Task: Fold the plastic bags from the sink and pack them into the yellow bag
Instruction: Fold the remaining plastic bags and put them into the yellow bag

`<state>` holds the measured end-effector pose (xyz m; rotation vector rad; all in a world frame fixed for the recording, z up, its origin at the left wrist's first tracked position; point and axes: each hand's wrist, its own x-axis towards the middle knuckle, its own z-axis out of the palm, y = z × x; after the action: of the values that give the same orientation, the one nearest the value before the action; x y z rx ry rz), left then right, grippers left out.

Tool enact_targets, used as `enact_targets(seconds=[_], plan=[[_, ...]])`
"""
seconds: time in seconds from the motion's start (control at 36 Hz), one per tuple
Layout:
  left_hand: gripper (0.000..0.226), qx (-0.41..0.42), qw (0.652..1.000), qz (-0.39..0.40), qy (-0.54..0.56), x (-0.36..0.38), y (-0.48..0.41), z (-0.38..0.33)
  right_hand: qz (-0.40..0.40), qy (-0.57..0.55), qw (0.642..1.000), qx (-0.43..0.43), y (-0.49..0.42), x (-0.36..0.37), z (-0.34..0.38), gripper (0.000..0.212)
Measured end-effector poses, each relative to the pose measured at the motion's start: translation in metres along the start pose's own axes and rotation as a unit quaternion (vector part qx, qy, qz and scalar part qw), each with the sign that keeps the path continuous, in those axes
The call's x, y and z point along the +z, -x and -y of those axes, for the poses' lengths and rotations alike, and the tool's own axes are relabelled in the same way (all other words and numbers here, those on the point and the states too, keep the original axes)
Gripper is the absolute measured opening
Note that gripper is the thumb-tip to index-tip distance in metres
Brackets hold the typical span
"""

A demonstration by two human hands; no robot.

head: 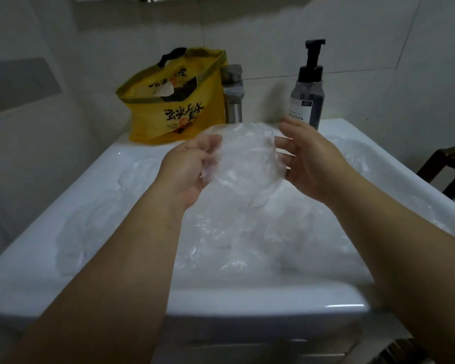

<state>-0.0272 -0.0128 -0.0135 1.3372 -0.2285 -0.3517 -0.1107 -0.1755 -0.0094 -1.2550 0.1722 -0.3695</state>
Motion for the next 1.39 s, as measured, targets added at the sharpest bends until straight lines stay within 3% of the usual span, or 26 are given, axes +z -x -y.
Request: enact_targets(seconds=[0.08,0.17,0.28,0.33,0.47,0.53,0.61,0.75,0.86,0.97,1.06,1.17,1.28,1.39], plan=[[0.035,-0.038,0.999,-0.034,0.013,0.001,-0.001,0.003,0.022,0.049,0.998,-0.018,0.0,-0.001,0.0,0.028],[0.005,-0.059,0.997,-0.025,0.035,0.004,0.002,0.001,0.025,0.112,0.992,-0.045,0.004,0.003,-0.002,0.034],[0.062,-0.044,0.994,0.058,-0.083,0.011,0.002,0.008,0.048,0.122,0.989,-0.066,0.007,0.011,-0.009,0.035],[0.072,-0.036,0.99,0.084,-0.106,0.015,0.005,0.012,0.04,0.137,0.987,-0.071,0.009,0.014,-0.011,0.033],[0.037,-0.004,0.999,0.017,-0.03,0.012,-0.004,0.014,0.018,0.113,0.992,-0.048,0.007,0.016,-0.009,0.021],[0.028,0.015,1.0,-0.004,-0.003,0.012,-0.006,0.012,0.011,0.153,0.987,-0.056,0.006,0.016,-0.01,0.015],[0.037,0.028,0.999,0.003,0.028,0.01,-0.007,0.01,0.039,0.251,0.966,-0.045,0.007,0.016,-0.011,0.011],[0.05,0.02,0.997,0.059,0.047,0.009,-0.007,0.012,0.076,0.378,0.922,-0.043,0.007,0.014,-0.019,0.045],[0.042,0.021,0.996,0.076,0.042,0.009,-0.007,0.012,0.076,0.417,0.905,-0.047,0.007,0.014,-0.021,0.048],[0.036,0.038,0.997,0.054,0.033,0.008,-0.009,0.012,0.08,0.404,0.911,-0.039,0.01,0.015,-0.019,0.026],[0.041,0.037,0.997,0.001,0.064,0.005,-0.012,0.01,0.087,0.286,0.954,0.006,0.011,0.017,-0.011,0.015],[0.043,0.034,0.993,-0.011,0.112,0.001,-0.015,0.008,0.083,0.109,0.99,0.036,0.011,0.013,-0.004,0.021],[0.055,0.034,0.993,-0.02,0.11,0.001,-0.011,0.005,0.067,0.101,0.991,0.063,0.011,0.01,-0.001,0.02],[0.033,0.048,0.997,-0.015,0.057,0.004,-0.008,0.004,0.135,0.063,0.982,0.117,0.011,0.002,0.009,0.04]])
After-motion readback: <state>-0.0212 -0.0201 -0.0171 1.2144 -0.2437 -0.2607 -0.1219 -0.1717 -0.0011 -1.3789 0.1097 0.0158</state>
